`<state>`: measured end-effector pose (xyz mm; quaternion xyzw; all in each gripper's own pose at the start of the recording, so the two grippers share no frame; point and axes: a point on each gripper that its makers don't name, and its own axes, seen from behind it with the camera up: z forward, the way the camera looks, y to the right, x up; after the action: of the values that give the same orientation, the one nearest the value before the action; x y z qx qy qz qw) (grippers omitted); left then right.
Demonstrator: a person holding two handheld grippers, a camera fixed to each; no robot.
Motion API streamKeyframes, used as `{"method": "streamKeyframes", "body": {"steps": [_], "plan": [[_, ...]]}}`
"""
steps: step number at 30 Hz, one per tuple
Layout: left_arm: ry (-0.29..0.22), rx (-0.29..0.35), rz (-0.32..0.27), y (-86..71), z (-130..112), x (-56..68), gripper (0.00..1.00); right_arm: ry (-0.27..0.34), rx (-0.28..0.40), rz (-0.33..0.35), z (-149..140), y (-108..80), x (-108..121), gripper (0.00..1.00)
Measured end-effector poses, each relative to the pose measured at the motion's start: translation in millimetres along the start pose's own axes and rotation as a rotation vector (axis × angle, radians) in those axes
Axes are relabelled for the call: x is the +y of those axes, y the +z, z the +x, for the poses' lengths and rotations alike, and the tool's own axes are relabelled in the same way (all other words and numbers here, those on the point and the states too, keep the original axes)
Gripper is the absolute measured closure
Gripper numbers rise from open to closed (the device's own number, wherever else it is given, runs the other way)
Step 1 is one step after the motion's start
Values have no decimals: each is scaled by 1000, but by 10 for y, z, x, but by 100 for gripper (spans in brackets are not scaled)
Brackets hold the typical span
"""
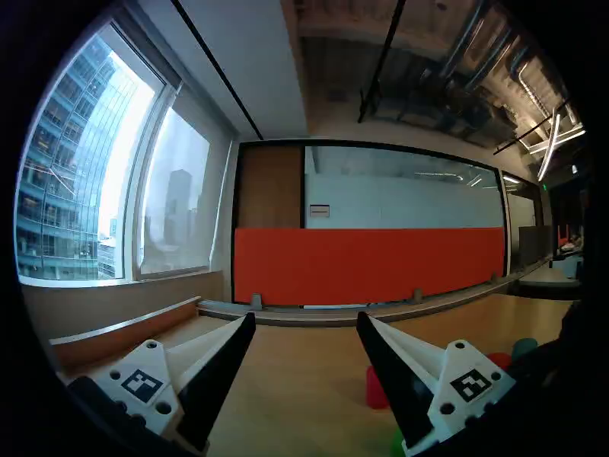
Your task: Pour water
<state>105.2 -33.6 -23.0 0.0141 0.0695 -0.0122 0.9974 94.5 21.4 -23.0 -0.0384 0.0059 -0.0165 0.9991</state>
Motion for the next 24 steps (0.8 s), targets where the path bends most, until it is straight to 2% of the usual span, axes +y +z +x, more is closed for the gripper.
{"method": "streamKeyframes", "body": {"steps": [9, 18, 24], "plan": [[11, -16, 29, 5, -249, -71, 1, -15, -10, -17, 4, -9, -50, 1], [4, -27, 28, 13, -437, -4, 1, -34, -13, -7, 46, -21, -153, 1], [20, -40, 26, 23, -534, 29, 1, -38, -21, -10, 17, -34, -158, 1]]}}
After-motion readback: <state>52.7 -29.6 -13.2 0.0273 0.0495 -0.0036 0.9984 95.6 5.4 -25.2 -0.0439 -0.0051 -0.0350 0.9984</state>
